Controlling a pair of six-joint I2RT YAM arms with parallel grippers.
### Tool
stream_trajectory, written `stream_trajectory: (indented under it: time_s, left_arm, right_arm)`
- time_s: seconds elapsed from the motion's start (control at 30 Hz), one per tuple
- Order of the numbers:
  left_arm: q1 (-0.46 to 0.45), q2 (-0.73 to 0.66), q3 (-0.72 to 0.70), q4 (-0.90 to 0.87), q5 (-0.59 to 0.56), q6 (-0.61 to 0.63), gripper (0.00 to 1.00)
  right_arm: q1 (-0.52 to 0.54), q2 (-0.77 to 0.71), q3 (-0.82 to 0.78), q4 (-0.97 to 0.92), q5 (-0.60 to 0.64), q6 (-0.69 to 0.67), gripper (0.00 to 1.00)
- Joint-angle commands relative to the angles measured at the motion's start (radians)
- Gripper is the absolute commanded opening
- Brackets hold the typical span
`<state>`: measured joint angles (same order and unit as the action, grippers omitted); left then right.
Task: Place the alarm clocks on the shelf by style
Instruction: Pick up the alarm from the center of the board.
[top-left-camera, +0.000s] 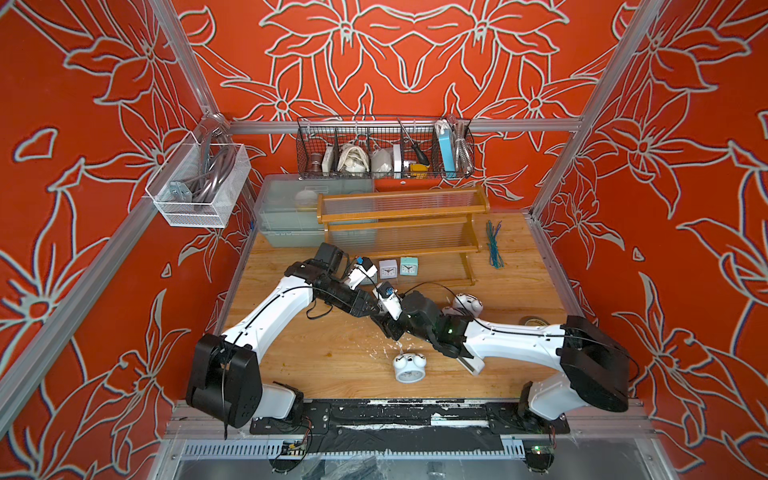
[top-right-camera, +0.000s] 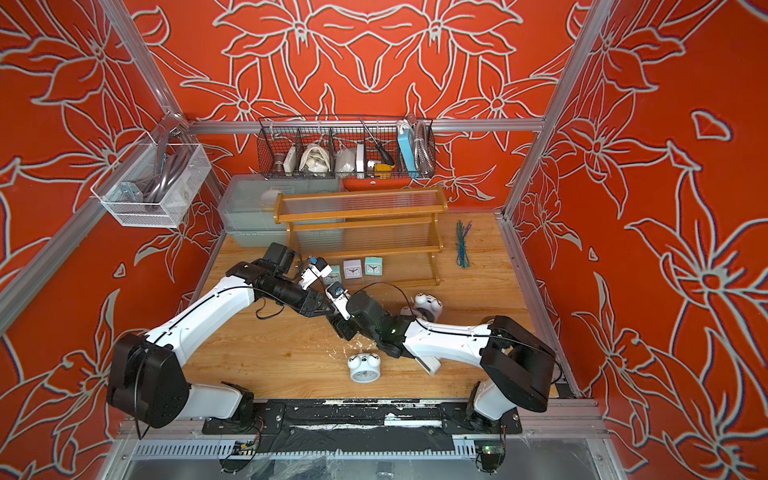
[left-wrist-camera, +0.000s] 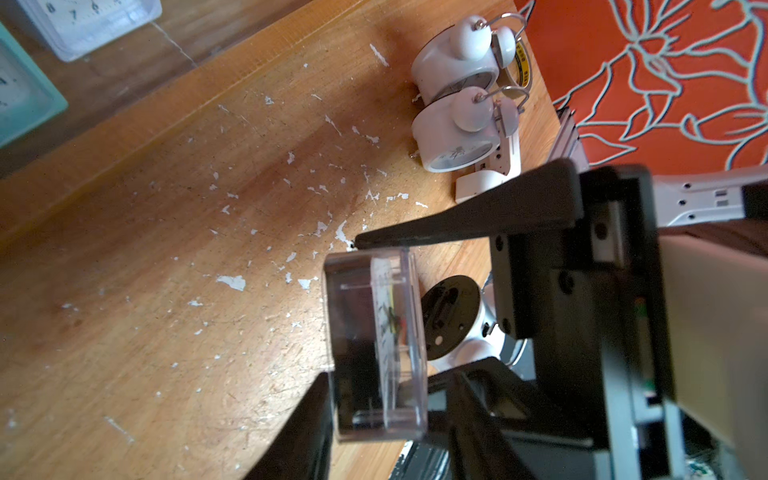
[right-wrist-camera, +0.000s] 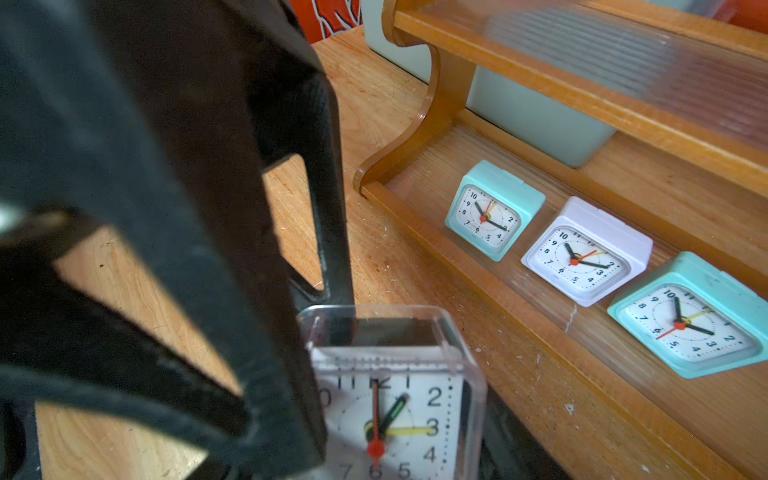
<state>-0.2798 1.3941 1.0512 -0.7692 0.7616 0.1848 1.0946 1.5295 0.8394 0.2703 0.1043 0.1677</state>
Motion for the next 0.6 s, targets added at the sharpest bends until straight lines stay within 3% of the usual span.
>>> stream_trajectory:
  time_s: [0.0,0.27,0.4,0.57]
  left_arm:
    - [-0.007,0.009,0.013,-0.025,0.047,0.018,0.37]
    - [-0.01,0.012,0.007,-0.017,0.043,0.036,0.24]
    - [-0.016,-0.001,-0.005,0.001,0.002,0.061,0.2]
    - [-0.04,-0.008,-0.034,0.049,-0.147,0.108,0.17]
  right_arm:
    - [0.005,0.017,0.0,0.038,0.046,-0.003,0.59]
    - [0.004,0.014,-0.002,0.028,0.065,0.0,0.6]
    - [0.005,0.007,-0.003,0.009,0.077,0.017,0.69]
    - [0.005,-0.016,-0.015,-0.033,0.061,0.038,0.85]
